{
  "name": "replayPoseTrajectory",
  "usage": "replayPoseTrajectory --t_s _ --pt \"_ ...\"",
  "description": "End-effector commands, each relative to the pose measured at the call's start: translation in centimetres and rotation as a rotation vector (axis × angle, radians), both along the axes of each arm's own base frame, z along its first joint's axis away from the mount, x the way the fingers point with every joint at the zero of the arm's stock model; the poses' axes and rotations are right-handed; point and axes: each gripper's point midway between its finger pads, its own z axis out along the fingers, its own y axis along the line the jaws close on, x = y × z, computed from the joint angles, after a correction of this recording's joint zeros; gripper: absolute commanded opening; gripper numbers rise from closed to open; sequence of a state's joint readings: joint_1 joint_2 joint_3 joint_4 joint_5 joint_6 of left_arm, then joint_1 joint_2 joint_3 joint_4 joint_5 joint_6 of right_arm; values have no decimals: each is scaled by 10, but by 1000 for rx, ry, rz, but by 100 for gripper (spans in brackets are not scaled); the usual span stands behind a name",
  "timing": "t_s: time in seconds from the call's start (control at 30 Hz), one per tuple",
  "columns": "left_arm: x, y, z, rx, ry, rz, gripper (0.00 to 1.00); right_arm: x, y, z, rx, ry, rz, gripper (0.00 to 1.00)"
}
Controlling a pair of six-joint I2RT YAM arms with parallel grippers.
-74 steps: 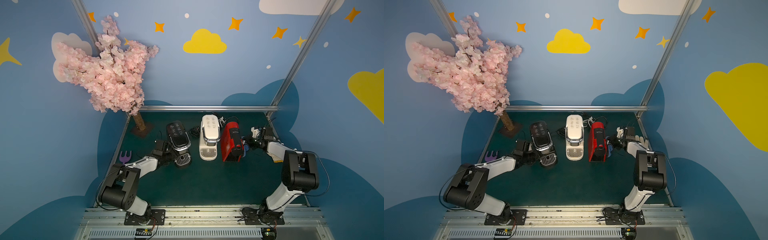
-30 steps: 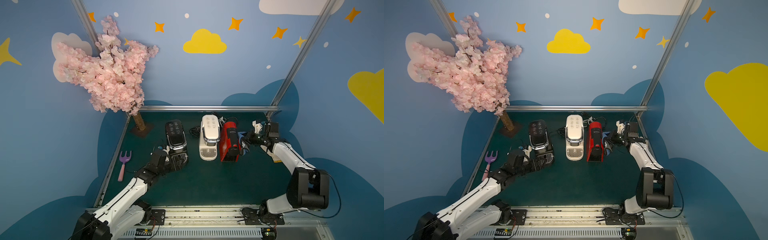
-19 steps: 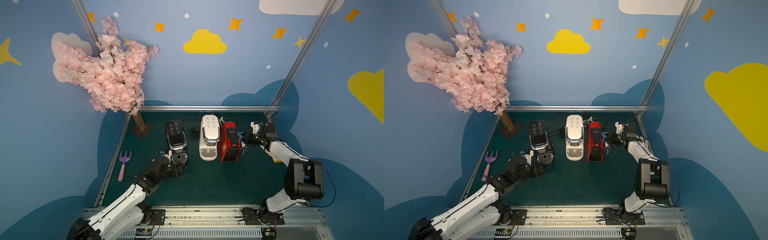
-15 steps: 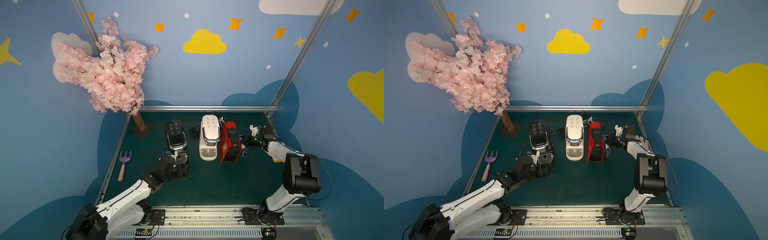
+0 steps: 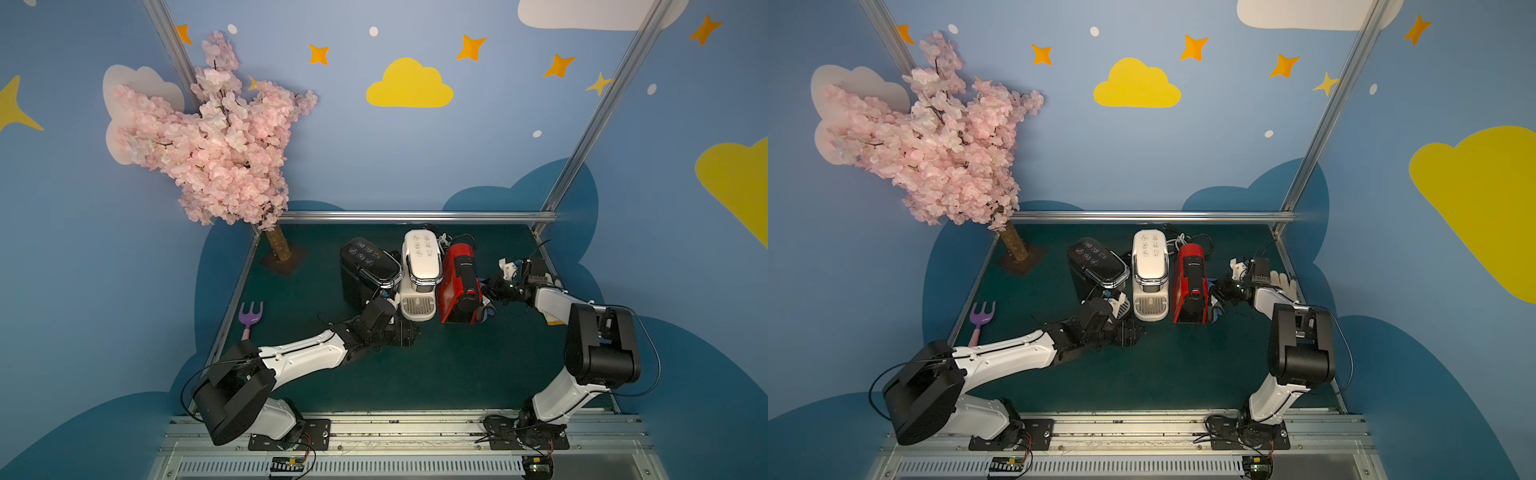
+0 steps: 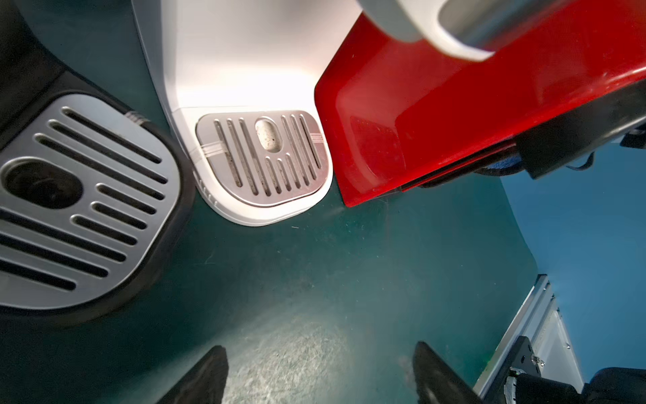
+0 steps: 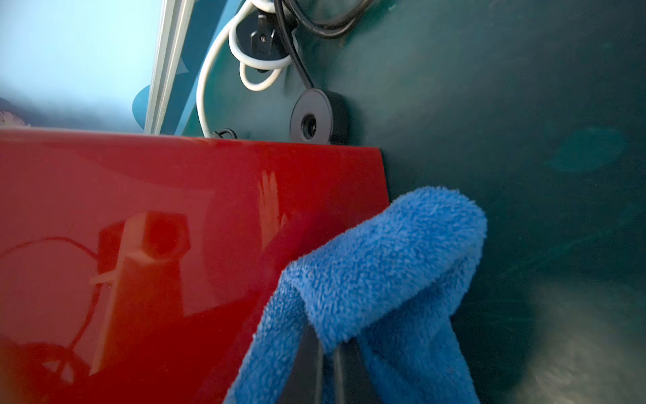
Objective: Wipe the surface of a coffee machine
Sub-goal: Wipe the dirt from the surface of the coffee machine.
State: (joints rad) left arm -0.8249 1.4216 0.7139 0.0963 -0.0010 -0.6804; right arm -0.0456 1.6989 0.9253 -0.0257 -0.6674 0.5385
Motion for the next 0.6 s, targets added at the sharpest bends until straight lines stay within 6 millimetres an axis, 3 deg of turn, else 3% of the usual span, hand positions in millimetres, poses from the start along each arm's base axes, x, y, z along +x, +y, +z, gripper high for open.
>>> replayPoseTrajectory --t_s 0.0,0.1,0.33,0.4,0.57 --pt "12 10 17 -9 -68 69 83 -18 19 10 73 11 82 0" --pt "10 2 28 -37 -111 57 82 -16 19 11 84 3 77 0" --pt "-6 -31 32 3 -192 -20 77 -14 21 18 108 -5 86 0" --pt "-6 -21 21 56 -184 25 79 -16 21 21 106 -11 90 0" --pt "15 25 -6 135 -190 189 80 -19 19 23 99 -21 86 0"
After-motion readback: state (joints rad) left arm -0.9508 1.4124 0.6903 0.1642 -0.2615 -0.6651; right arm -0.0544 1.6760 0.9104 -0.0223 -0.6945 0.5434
